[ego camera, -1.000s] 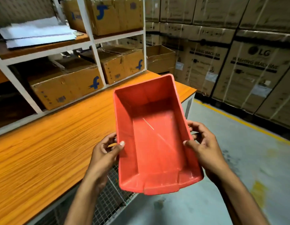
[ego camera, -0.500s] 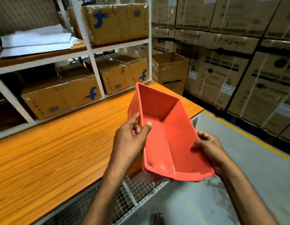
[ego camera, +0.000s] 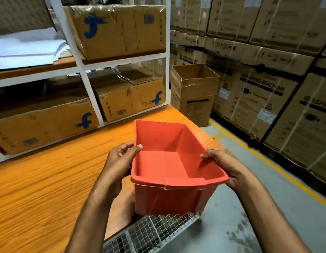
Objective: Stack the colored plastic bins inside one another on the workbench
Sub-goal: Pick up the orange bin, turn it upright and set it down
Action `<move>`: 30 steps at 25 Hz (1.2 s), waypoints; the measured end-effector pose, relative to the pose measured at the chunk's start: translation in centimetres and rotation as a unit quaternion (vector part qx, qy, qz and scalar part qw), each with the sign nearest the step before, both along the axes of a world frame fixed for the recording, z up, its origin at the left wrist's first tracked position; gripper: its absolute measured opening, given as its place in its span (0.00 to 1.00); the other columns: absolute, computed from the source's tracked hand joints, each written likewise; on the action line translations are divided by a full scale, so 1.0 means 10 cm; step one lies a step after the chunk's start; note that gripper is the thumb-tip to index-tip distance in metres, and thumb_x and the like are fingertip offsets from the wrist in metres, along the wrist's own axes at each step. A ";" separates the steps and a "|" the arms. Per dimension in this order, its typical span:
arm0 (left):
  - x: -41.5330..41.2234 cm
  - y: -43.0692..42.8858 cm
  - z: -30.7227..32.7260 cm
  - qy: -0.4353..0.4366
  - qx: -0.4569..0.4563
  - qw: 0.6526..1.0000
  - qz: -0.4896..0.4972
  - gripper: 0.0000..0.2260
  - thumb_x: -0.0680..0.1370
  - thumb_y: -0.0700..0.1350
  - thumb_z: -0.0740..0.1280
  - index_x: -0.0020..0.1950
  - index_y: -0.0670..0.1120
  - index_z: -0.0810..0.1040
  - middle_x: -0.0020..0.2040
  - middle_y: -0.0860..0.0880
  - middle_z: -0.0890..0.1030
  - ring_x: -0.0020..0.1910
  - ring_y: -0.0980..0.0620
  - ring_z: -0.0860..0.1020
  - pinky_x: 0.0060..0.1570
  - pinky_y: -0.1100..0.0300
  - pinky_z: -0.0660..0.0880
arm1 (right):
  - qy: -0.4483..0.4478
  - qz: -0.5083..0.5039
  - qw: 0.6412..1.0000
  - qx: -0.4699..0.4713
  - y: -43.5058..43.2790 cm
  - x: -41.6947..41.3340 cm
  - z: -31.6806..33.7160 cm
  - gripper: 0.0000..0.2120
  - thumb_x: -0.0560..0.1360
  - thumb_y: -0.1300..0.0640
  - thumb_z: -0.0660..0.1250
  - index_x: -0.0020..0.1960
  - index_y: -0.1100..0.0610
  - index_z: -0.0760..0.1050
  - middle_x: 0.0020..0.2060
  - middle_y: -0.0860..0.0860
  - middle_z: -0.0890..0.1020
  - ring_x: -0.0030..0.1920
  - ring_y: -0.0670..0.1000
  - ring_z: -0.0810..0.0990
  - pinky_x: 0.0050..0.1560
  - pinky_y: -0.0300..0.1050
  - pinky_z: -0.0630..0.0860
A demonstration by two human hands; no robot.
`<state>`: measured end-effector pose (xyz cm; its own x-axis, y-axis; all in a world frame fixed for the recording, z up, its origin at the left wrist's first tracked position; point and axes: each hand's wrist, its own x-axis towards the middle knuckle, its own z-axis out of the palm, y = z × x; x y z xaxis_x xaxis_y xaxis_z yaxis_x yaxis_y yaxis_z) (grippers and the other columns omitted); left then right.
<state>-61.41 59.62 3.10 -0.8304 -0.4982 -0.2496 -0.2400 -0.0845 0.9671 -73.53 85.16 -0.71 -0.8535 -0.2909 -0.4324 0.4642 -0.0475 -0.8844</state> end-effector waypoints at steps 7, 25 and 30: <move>-0.87 -0.03 -0.07 -0.033 0.046 0.994 0.090 0.07 0.80 0.46 0.70 0.54 0.45 0.85 0.45 0.48 0.88 0.33 0.54 0.84 0.27 0.66 0.76 | -0.039 0.148 0.988 -0.030 -0.16 -1.54 0.06 0.13 0.73 0.64 0.72 0.57 0.62 0.80 0.45 0.58 0.83 0.35 0.52 0.83 0.43 0.47 0.83; -2.53 0.08 -0.39 -0.114 -0.012 0.973 0.199 0.12 0.83 0.45 0.67 0.65 0.44 0.80 0.50 0.50 0.82 0.47 0.52 0.79 0.51 0.53 0.75 | 0.110 0.274 0.949 0.110 -0.65 -3.51 -0.10 0.08 0.81 0.65 0.65 0.49 0.53 0.78 0.45 0.51 0.83 0.44 0.49 0.80 0.49 0.48 0.77; -2.59 0.11 -0.50 -0.100 -0.007 0.969 0.226 0.08 0.83 0.45 0.66 0.61 0.48 0.81 0.50 0.50 0.82 0.48 0.52 0.78 0.53 0.52 0.73 | 0.097 0.286 0.946 0.118 -0.66 -3.52 -0.22 0.08 0.81 0.64 0.65 0.53 0.51 0.77 0.48 0.51 0.84 0.47 0.49 0.80 0.42 0.45 0.75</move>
<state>-87.34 60.68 -1.89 -0.4612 -0.8047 -0.3739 -0.3650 -0.2120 0.9066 -108.73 78.52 -2.95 -0.6558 -0.6439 -0.3942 0.1816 0.3722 -0.9102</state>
